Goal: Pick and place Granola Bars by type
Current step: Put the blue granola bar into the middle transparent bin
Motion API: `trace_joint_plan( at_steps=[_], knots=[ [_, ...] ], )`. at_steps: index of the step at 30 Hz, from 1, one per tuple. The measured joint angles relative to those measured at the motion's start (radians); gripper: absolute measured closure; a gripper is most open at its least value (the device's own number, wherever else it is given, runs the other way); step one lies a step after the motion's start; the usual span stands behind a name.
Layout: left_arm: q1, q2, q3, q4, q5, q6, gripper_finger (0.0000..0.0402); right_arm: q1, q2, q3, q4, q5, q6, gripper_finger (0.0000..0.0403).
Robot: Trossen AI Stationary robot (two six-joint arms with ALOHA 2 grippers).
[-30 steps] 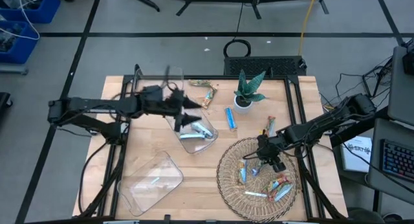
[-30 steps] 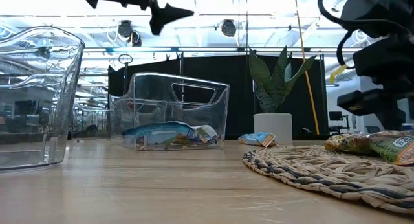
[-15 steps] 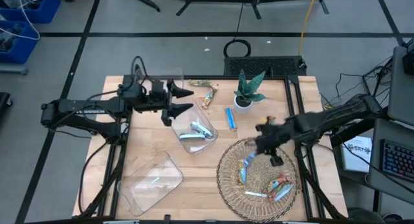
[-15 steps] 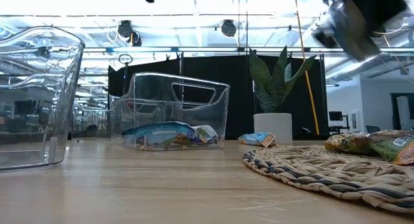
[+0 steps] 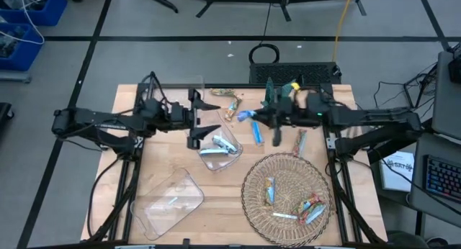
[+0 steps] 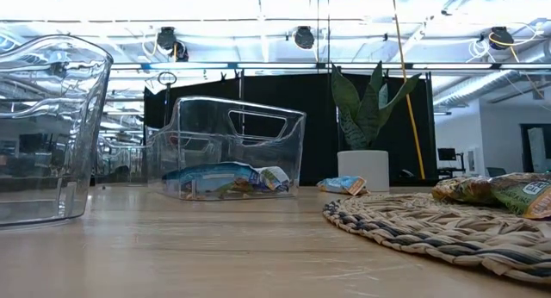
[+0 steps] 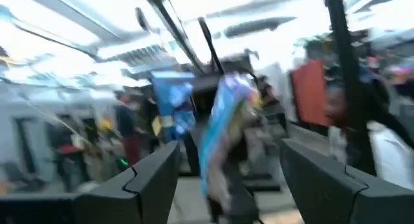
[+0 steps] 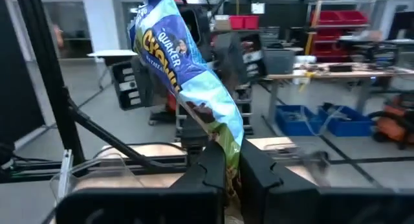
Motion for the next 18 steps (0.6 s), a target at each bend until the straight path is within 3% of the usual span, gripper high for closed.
trace_joint_plan(
  at_steps=[5,12,15,18],
  knots=[
    [-0.015,0.057,-0.001,0.006,-0.064,0.022,0.0144,-0.047,0.128,0.0,0.159,-0.096,0.071,0.0395],
    [-0.019,0.104,0.0,0.037,-0.099,-0.07,0.017,-0.054,0.247,0.0,0.251,-0.11,0.13,0.0395],
    [-0.029,0.103,0.0,0.104,-0.099,-0.082,0.0219,-0.054,0.275,0.0,0.262,-0.132,0.137,0.0395],
    [-0.031,0.103,0.001,0.084,-0.103,-0.138,0.0309,-0.054,0.288,0.0,0.287,-0.133,0.149,0.0376]
  ],
)
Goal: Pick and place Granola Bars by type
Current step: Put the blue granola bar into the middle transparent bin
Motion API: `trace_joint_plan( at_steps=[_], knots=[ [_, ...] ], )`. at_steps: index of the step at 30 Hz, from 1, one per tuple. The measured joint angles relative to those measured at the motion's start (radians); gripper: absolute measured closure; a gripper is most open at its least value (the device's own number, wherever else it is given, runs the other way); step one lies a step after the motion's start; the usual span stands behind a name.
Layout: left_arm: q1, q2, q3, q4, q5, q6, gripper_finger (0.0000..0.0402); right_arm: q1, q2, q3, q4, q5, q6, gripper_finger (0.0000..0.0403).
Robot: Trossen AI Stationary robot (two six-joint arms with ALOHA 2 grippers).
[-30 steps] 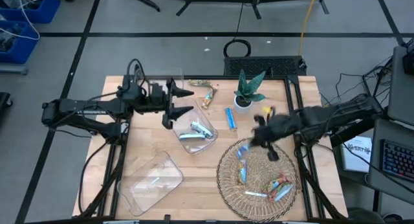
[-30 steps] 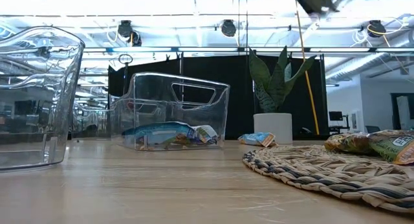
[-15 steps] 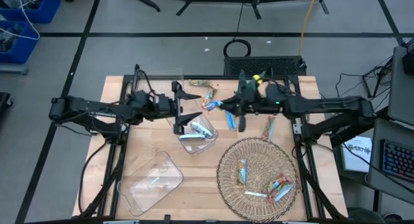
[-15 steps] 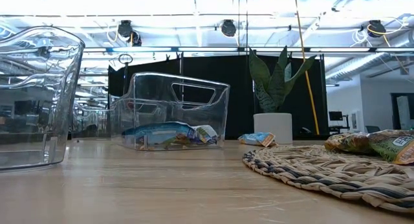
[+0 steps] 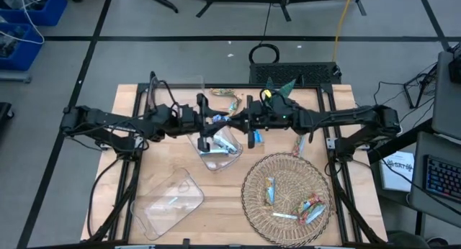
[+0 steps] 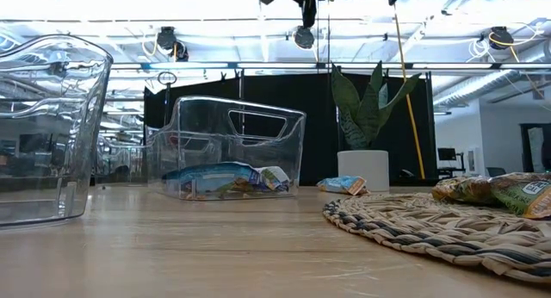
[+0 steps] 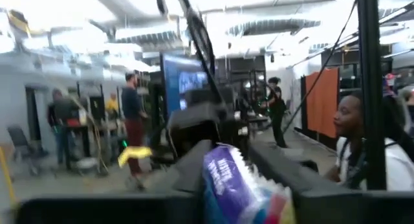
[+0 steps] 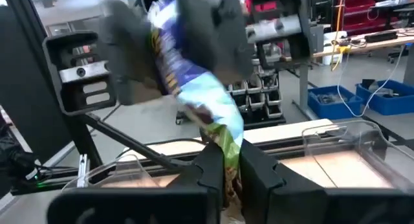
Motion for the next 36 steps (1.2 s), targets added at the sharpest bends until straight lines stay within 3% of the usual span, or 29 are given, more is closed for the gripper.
trace_joint_plan(
  at_steps=[2,8,14,18,21,24,26,30,36],
  knots=[
    [0.001,0.0,0.0,-0.026,0.004,-0.045,0.0364,0.0,0.0,0.0,0.008,0.002,-0.018,0.0354],
    [0.011,-0.001,0.002,-0.08,-0.004,-0.105,0.037,-0.02,-0.052,-0.001,-0.028,0.002,-0.065,0.0292],
    [0.051,-0.011,-0.002,-0.149,0.031,-0.135,0.0373,-0.026,-0.147,0.003,-0.083,0.002,-0.09,0.0255],
    [0.079,-0.028,0.0,-0.244,0.053,-0.163,0.0374,-0.026,-0.186,0.0,-0.147,0.0,-0.078,0.0245],
    [0.1,-0.042,-0.001,-0.42,0.056,-0.153,0.0375,-0.026,-0.244,0.0,-0.214,-0.012,0.031,0.0242],
    [0.125,-0.042,-0.001,-0.616,0.063,-0.102,0.0375,-0.021,-0.287,0.003,-0.326,-0.167,0.152,0.0242],
    [0.139,-0.028,-0.001,-0.723,0.069,-0.045,0.0375,0.004,-0.297,0.003,-0.435,-0.212,0.221,0.0244],
    [0.164,0.034,-0.002,-0.891,0.103,0.03,0.0376,0.1,-0.293,-0.001,-0.697,-0.159,0.246,0.0246],
    [0.166,0.162,-0.001,-0.952,0.136,0.064,0.0377,0.253,-0.255,-0.08,-0.797,-0.112,0.138,0.0247]
  ],
)
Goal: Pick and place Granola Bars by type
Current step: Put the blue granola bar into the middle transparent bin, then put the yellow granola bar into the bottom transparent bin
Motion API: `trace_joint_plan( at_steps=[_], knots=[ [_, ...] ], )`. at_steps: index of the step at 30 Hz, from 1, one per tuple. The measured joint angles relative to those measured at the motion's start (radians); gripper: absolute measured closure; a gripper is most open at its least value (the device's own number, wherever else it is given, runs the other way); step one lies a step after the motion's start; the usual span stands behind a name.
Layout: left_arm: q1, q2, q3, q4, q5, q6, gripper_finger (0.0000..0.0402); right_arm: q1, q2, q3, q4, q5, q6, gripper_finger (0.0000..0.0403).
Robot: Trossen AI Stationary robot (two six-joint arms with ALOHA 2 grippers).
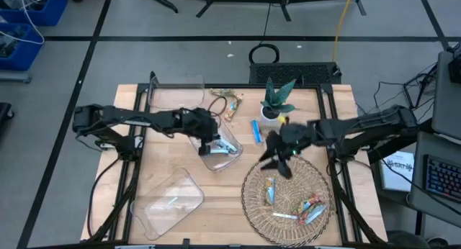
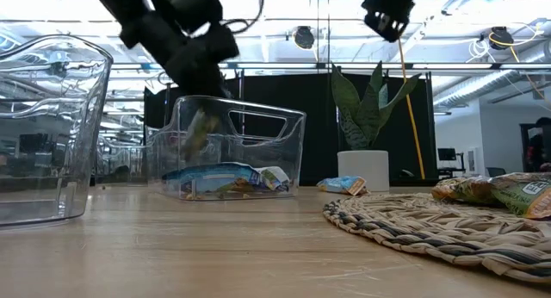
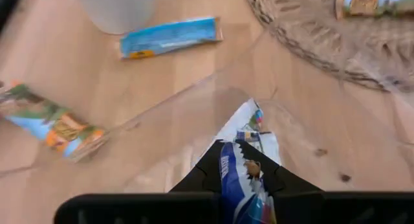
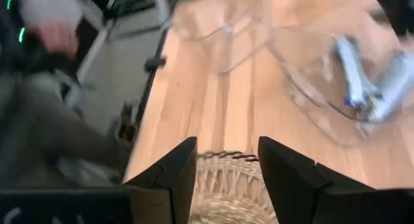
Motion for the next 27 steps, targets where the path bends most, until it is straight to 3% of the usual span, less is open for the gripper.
trace_joint_plan(
  at_steps=[8,14,17,22,27],
  knots=[
    [0.011,0.142,0.0,0.013,0.026,-0.045,0.0368,0.156,0.078,-0.111,0.089,0.037,-0.467,0.0248],
    [0.024,0.173,-0.001,-0.016,0.05,-0.147,0.026,0.148,0.187,-0.15,0.089,-0.001,-0.579,0.024],
    [0.023,0.157,0.0,0.009,0.126,-0.156,0.02,0.147,0.233,-0.163,0.085,-0.073,-0.618,0.023],
    [0.01,0.083,-0.001,0.063,0.233,-0.172,0.012,0.145,0.293,-0.168,0.091,-0.099,-0.689,0.0216],
    [-0.04,-0.039,0.024,0.099,0.183,-0.22,0.0073,0.138,0.331,-0.169,0.054,-0.099,-0.759,0.0211]
  ],
)
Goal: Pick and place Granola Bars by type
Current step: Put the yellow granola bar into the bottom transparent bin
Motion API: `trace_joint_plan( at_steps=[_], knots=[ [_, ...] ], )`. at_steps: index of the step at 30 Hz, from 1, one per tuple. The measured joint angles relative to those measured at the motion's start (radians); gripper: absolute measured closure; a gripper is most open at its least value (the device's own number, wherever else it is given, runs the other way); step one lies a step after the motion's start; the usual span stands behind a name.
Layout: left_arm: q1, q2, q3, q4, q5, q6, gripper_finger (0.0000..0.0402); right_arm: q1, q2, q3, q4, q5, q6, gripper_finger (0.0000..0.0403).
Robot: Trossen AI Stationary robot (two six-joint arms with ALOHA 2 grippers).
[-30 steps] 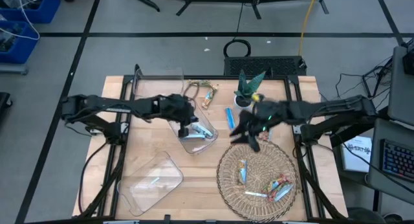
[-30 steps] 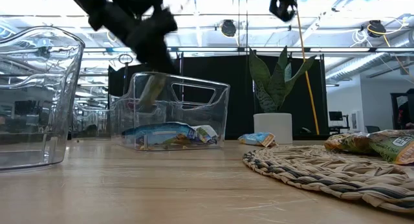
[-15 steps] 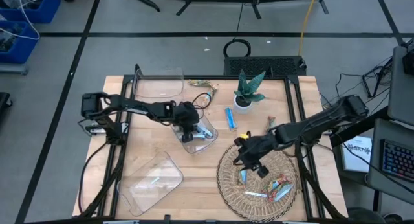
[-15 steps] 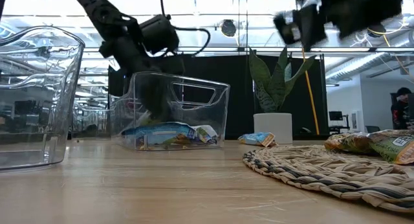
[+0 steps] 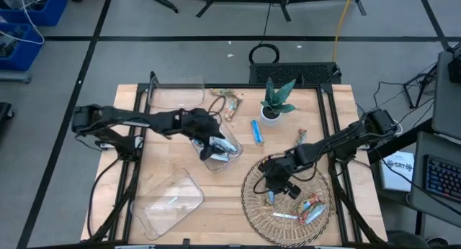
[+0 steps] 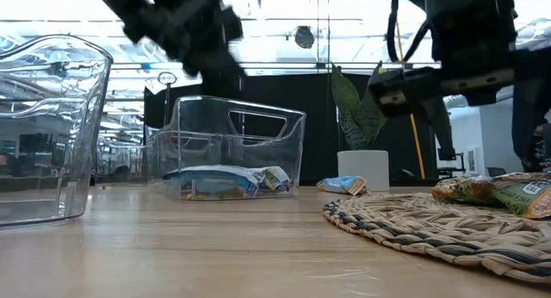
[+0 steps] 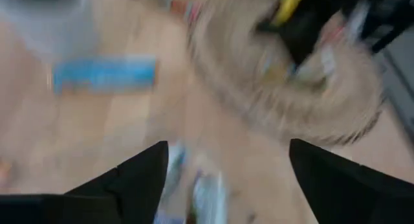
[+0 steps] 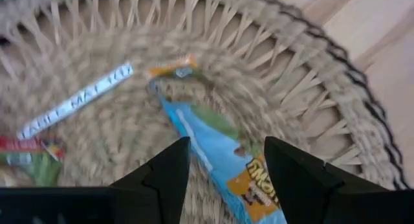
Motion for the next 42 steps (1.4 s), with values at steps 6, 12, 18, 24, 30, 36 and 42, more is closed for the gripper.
trace_joint_plan(
  at_steps=[6,12,18,24,30,36,42],
  knots=[
    [-0.078,-0.125,0.04,0.089,-0.077,-0.07,0.0062,-0.015,0.023,-0.016,0.0,0.007,-0.063,0.0211],
    [-0.141,-0.179,0.089,0.13,-0.151,-0.066,0.0084,-0.024,0.1,-0.048,0.084,-0.001,-0.027,0.0228],
    [-0.167,-0.198,0.136,0.127,-0.2,-0.024,0.0115,-0.024,0.096,-0.046,0.087,0.029,-0.013,0.0306],
    [-0.169,-0.207,0.154,0.133,-0.253,-0.021,0.0143,-0.024,-0.06,-0.012,-0.002,0.105,0.061,0.0387],
    [-0.177,-0.201,0.153,0.165,-0.26,0.051,0.0157,-0.036,-0.298,0.1,-0.094,0.268,0.283,0.0394],
    [-0.234,-0.2,0.152,0.36,-0.215,0.38,0.0152,-0.111,-0.464,0.13,0.247,0.427,0.508,0.0396],
    [-0.266,-0.197,0.152,0.428,-0.351,0.597,0.0151,-0.188,-0.442,0.13,0.514,0.422,0.561,0.04]
  ],
)
